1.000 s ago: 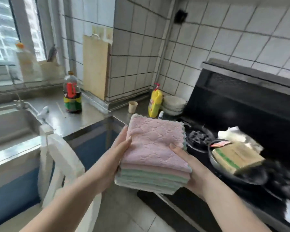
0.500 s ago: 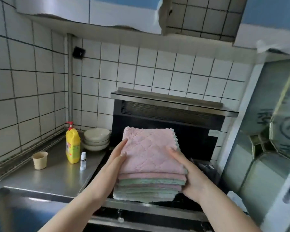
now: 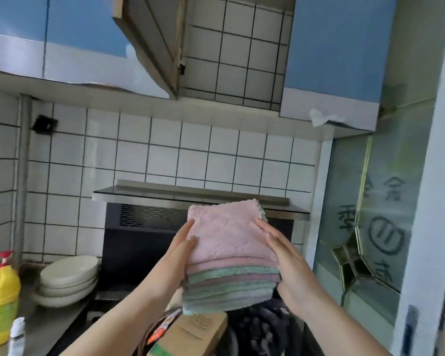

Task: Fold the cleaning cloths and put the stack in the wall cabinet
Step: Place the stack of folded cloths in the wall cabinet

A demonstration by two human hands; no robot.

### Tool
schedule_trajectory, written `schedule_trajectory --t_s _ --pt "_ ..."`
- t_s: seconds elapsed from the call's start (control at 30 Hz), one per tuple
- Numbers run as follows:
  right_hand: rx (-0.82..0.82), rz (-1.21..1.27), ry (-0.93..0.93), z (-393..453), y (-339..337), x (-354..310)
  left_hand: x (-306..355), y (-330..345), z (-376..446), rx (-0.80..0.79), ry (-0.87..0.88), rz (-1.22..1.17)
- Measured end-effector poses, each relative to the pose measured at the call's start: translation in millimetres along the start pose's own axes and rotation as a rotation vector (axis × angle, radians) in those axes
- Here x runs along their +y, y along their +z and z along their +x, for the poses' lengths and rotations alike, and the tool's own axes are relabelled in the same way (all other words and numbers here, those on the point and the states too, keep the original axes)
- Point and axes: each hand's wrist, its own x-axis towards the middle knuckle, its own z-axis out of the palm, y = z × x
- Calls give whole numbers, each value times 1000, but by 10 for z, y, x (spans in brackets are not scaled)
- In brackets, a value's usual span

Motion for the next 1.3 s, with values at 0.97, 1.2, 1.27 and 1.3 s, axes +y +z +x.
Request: schedule_trajectory --t_s 0.97,1.2,1.27,1.3 --pt "-180 27 -469 2848 -611 -1518 1978 468 2203 130 323 269" --pt "-107 -12 -628 3611 -402 -2000 2396 232 2915 29 527 345" --pt "-84 -15 -676 3839 -308 -2170 2537 150 3154 35 558 355" --pt "-76 -16 -690 3950 -268 -2236 2601 118 3269 27 578 371"
